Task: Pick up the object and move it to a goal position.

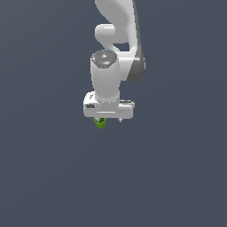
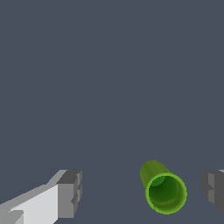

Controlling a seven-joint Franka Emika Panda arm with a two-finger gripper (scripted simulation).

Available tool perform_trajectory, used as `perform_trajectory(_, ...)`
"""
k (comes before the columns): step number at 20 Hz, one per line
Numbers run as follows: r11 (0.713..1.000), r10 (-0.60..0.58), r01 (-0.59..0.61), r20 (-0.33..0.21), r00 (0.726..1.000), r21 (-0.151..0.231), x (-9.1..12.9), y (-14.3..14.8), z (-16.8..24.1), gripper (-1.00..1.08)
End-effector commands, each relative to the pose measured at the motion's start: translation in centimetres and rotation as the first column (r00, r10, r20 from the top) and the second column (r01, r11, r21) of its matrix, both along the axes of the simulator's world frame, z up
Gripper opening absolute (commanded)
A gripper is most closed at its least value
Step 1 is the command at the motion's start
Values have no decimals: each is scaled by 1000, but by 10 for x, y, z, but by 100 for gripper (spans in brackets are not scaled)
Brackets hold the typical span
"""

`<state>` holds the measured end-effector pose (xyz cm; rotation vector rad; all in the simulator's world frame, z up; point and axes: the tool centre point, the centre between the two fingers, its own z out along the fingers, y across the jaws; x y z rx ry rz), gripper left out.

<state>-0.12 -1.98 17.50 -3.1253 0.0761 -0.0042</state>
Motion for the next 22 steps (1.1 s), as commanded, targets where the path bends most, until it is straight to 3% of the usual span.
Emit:
perform_trajectory(1,1000,0,0,0,1000,0,0,0,0,100)
perform_trajectory(22,996,86,-86,6,996,-6,-3,-6,4,100)
